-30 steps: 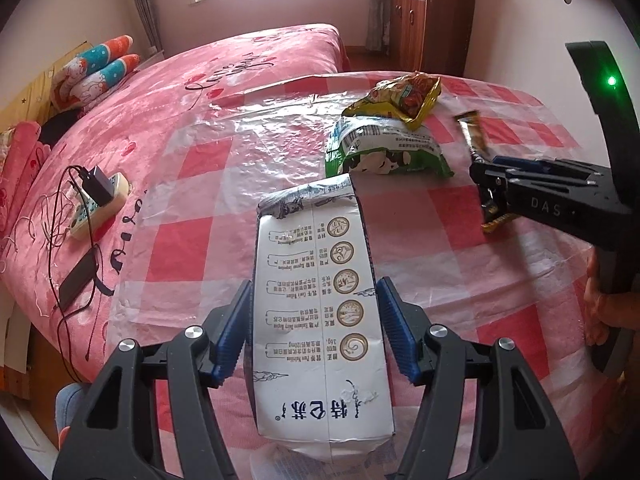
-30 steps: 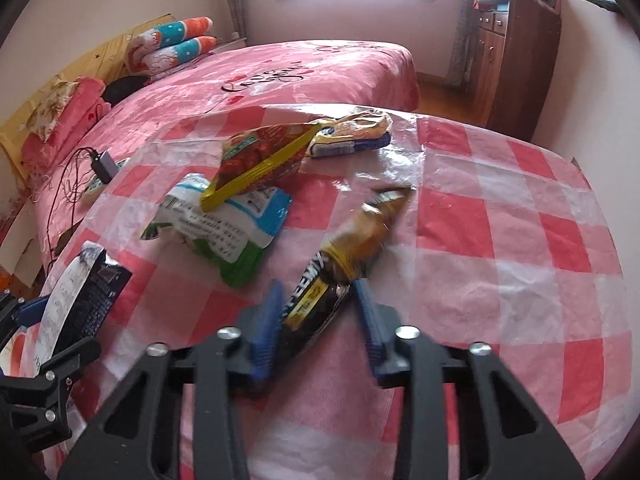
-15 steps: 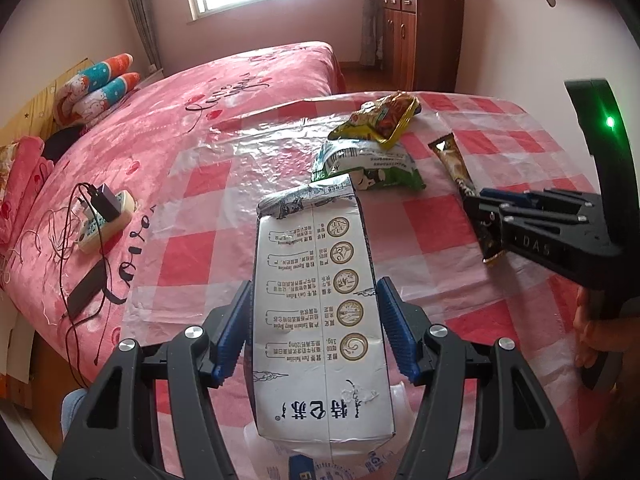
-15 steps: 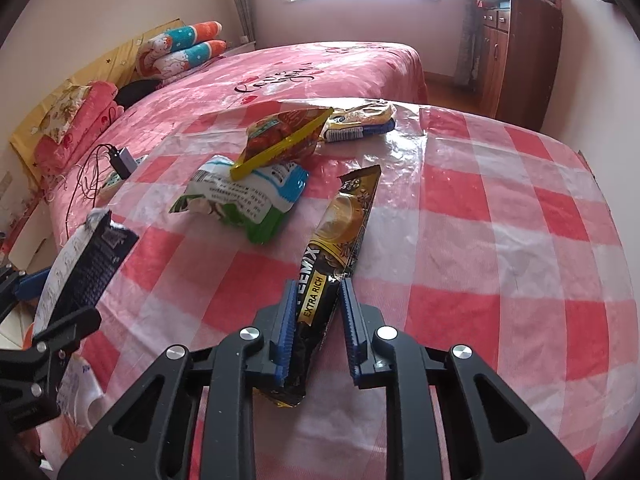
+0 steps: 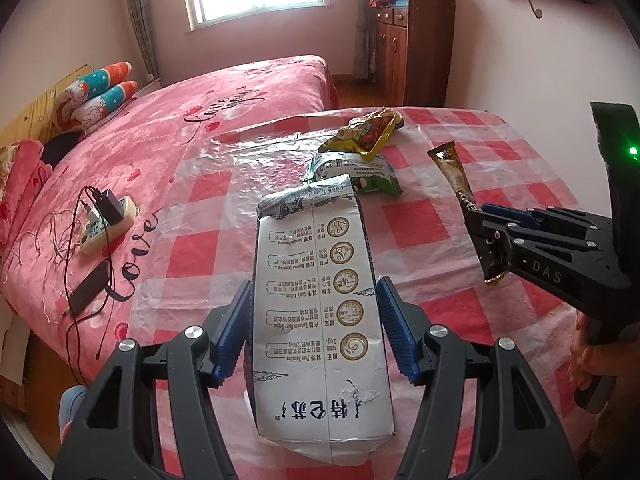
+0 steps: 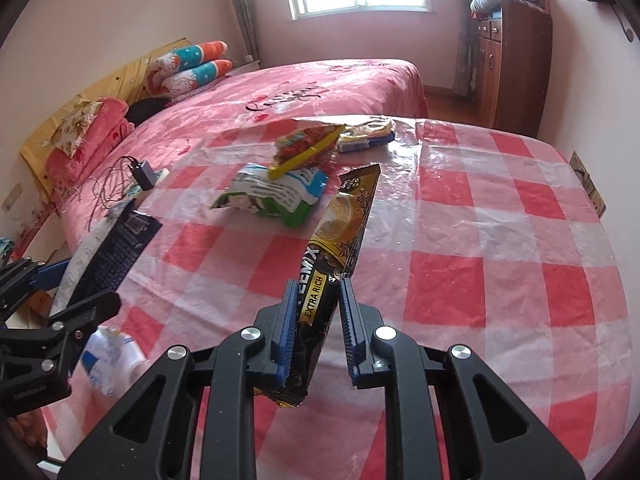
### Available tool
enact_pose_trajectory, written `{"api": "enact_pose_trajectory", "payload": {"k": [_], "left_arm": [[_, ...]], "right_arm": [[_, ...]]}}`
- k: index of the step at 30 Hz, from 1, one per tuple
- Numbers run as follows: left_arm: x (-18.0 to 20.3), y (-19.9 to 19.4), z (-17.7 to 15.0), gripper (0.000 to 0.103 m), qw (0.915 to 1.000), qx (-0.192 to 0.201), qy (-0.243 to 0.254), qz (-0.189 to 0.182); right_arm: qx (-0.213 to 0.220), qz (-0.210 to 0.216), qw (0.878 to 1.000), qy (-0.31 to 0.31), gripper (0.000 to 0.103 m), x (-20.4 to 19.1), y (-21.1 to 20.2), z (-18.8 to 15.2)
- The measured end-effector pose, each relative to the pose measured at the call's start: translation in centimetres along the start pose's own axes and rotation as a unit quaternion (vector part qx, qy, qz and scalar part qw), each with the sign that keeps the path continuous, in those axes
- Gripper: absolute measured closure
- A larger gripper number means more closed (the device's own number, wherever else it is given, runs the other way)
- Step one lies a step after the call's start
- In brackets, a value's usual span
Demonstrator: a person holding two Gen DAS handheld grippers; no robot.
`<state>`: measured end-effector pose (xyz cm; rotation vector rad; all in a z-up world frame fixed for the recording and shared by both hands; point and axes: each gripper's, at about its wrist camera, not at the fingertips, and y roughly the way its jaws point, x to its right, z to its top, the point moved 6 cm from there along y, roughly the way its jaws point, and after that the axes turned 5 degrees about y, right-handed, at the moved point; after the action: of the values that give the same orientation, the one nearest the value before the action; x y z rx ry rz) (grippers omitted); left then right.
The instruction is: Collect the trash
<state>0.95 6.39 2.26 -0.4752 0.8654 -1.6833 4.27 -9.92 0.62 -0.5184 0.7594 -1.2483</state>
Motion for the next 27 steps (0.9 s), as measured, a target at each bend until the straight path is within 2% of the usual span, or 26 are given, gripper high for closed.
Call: {"api": "enact_pose_trajectory", "payload": {"k": [13,27], "left_arm": [[-2.1,-3.5,-1.8,0.040,0.9981,0.028,-0.050,-0.024],[-7.2,-6.8,-6.5,0.040,0.9942,0.034,-0.102,-0.008]], "right_arm": [[0.010,0.037,0.999,-0.022,0.081,-4.3,-4.3,-1.7],[-0.002,0.089,0.994,-0.067,0.081,-11.5,-6.0,-4.0]]}}
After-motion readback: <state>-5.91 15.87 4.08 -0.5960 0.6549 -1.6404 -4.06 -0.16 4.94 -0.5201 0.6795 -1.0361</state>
